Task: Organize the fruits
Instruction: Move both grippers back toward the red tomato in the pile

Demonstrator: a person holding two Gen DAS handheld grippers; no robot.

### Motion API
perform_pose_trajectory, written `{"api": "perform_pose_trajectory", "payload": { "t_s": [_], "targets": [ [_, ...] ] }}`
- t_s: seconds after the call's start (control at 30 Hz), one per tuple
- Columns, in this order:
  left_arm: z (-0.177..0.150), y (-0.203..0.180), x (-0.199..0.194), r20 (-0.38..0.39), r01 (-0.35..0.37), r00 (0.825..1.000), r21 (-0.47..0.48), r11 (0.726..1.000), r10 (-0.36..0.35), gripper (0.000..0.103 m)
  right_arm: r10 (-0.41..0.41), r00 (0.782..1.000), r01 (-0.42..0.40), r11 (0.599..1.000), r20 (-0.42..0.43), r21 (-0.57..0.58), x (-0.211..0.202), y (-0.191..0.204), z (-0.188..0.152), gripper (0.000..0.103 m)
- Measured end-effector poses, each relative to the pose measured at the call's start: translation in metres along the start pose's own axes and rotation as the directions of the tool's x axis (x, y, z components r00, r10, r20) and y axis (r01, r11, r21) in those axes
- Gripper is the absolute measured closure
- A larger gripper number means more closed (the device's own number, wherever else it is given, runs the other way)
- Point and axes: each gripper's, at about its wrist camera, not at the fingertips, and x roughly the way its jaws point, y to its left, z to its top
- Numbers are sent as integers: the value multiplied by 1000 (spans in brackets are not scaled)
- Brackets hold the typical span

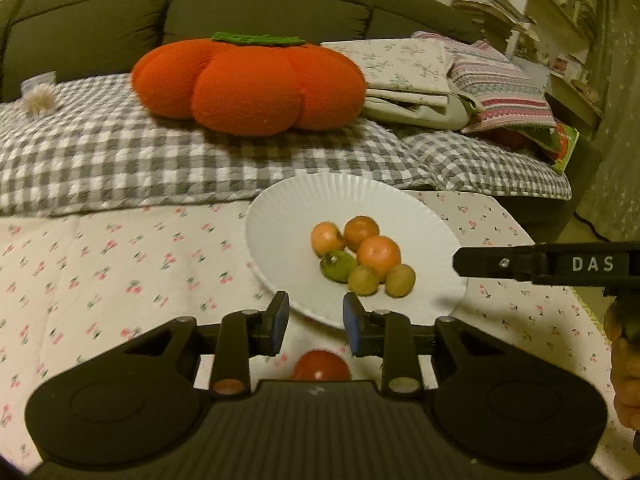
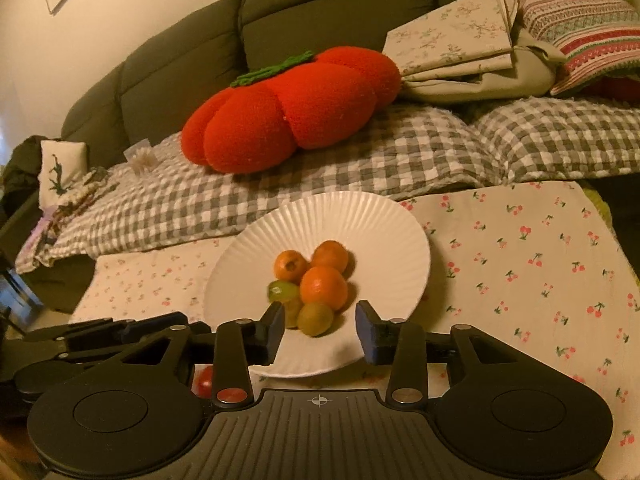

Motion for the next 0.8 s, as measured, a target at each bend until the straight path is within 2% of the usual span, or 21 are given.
{"api": "perform_pose_trajectory", "payload": {
  "t_s": [0.13,0.27,0.4,0.47,0.6,0.7,0.8],
  "targets": [
    [-4,10,-15,-23,-30,999,-31,999,30,66,25,1000,-25,1000,-3,5,-10,8,-2,60],
    [-9,20,-28,-59,-69,996,-58,996,65,65,46,999,-46,999,-24,7,-19,19,-8,54],
    [-15,24,-39,-93,-105,991,-69,992,99,56,52,997,-53,999,-48,-2,-27,27,-19,46],
    [-18,24,-43,-110,-126,987,-62,990,119,52,54,997,-54,999,-62,-1,-30,29,-25,45],
    [-22,30,-52,-124,-109,988,-111,988,95,45,48,995,-47,999,-84,12,-32,30,-32,45],
    [-23,30,-53,-124,-106,988,-117,987,92,44,48,995,-47,999,-85,14,-35,30,-34,44],
    [-26,30,-51,-133,-99,988,-120,988,83,44,50,995,-49,999,-87,8,-37,32,-37,39]
  ]
}}
